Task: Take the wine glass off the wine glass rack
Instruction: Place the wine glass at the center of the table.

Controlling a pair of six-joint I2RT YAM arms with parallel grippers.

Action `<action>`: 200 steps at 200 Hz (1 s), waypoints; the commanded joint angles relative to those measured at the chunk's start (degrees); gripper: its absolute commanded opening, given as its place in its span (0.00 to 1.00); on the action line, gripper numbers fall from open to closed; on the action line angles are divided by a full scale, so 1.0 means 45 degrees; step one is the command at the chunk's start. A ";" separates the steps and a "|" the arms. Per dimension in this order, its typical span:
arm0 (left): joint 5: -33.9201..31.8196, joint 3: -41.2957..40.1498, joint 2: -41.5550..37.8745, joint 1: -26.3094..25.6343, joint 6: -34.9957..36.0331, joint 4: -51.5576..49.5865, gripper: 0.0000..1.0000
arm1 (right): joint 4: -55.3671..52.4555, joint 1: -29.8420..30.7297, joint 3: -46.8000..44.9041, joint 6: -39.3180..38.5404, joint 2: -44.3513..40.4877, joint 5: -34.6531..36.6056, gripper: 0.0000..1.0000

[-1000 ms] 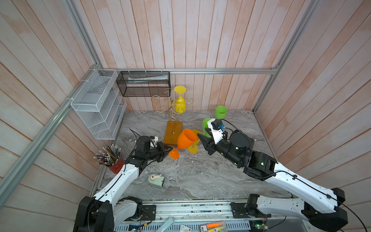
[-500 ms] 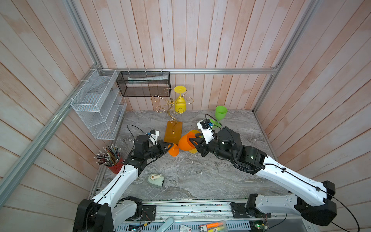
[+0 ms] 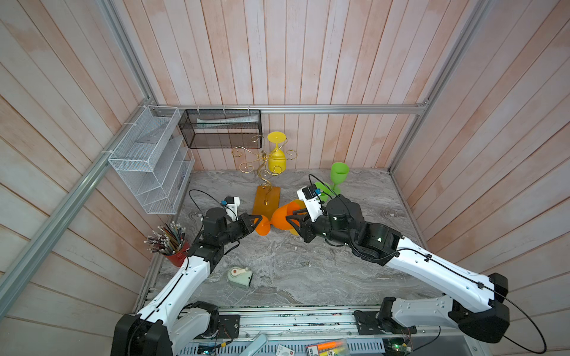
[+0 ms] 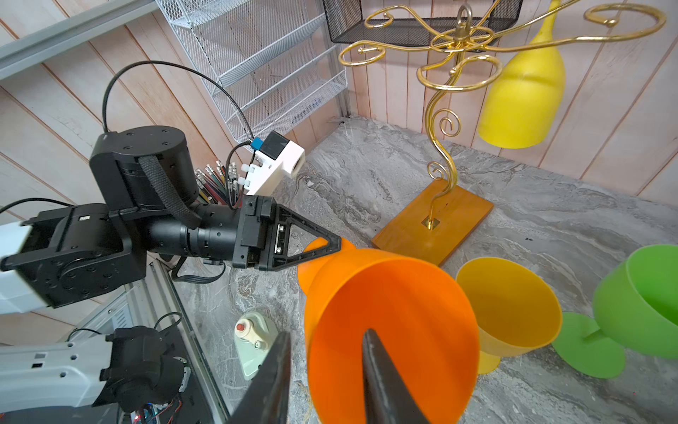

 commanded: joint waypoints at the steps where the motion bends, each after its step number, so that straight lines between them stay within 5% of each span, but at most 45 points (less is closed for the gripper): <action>1: -0.0535 -0.0184 -0.0366 0.0063 0.0388 0.0641 0.00 | 0.0179 -0.0025 0.0240 0.0297 0.0259 -0.0362 0.30; 40: -0.1044 -0.0326 -0.0731 0.0057 0.0353 0.0675 0.00 | 0.0384 0.0028 0.0382 0.0404 0.0723 -0.0562 0.25; 99: -0.1428 -0.0453 -0.1009 0.0057 0.0253 0.0555 0.00 | 0.0559 0.0071 0.0791 0.0486 0.1295 -0.0651 0.00; 135: -0.1640 -0.0398 -0.1178 0.0061 0.0294 0.0284 0.00 | 0.0464 0.0057 0.1161 0.0441 0.1496 -0.0717 0.00; 150: -0.1804 -0.0340 -0.1353 0.0047 0.0383 0.0111 0.18 | 0.0342 0.0056 0.1281 0.0395 0.1497 -0.0614 0.00; 176: -0.2060 -0.0214 -0.1841 0.0063 0.0561 -0.0135 0.67 | -0.0065 0.0037 0.1676 0.0240 0.1482 -0.0443 0.00; 200: -0.2095 0.0238 -0.2175 0.0067 0.1002 -0.0524 0.94 | -0.0513 -0.0058 0.2081 0.0117 0.1385 -0.0190 0.00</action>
